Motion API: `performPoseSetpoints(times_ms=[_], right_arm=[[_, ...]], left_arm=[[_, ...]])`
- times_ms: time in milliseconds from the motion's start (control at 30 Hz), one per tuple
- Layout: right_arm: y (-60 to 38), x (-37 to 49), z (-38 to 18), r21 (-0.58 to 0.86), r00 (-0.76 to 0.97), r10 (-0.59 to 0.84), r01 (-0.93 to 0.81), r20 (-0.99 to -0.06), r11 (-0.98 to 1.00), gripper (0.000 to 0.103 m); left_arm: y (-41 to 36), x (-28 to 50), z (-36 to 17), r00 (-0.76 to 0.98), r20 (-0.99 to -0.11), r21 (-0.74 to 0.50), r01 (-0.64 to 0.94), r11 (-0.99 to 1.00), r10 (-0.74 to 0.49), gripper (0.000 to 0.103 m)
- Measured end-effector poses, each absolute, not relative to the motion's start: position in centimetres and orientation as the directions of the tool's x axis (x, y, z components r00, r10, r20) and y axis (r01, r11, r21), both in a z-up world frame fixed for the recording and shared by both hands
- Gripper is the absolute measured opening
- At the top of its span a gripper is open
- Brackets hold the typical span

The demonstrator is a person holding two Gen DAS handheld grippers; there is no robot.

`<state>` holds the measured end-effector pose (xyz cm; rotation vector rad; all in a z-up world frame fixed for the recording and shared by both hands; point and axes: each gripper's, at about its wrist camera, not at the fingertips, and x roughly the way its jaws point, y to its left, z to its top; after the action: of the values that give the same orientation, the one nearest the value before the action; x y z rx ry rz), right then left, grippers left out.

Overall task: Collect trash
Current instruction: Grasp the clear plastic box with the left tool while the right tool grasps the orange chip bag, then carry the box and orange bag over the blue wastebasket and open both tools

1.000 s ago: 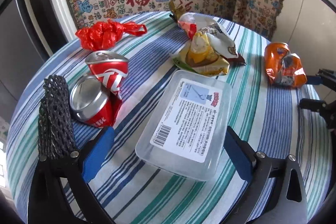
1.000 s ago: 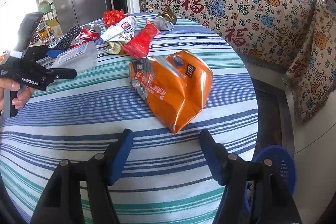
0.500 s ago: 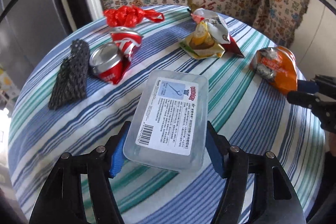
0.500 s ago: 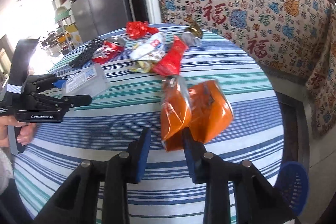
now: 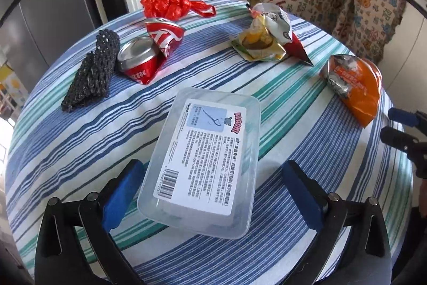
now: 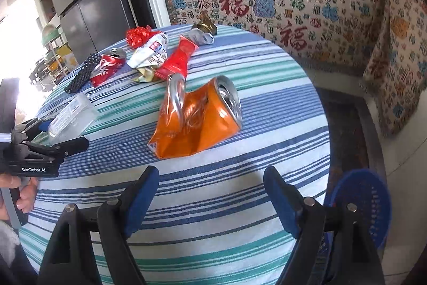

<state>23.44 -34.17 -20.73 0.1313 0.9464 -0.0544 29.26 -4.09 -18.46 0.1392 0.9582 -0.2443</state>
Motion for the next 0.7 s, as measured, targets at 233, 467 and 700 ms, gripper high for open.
performPoseSetpoints(times_ms=[233,467,700], right_arm=[[-32.0,27.4,-21.5,0.038,0.581,-0.03,0.105,-0.813,0.994,0.103],[-32.1,29.1,-21.2,0.047,0.591,-0.041,0.134,-0.806,0.99,0.094],[-31.6,28.2,-20.4,0.025,0.612,-0.034,0.087,-0.79,0.996,0.086]], left_arm=[[-4.5,30.2,-18.5,0.552,-0.822,0.009,0.261,0.965,-0.141,0.103],[-4.8,30.5,-18.4,0.554,-0.821,0.011,0.257,0.966,-0.138,0.101],[-4.9,29.5,-17.7,0.594,-0.785,0.003,0.288,0.958,-0.176,0.065]])
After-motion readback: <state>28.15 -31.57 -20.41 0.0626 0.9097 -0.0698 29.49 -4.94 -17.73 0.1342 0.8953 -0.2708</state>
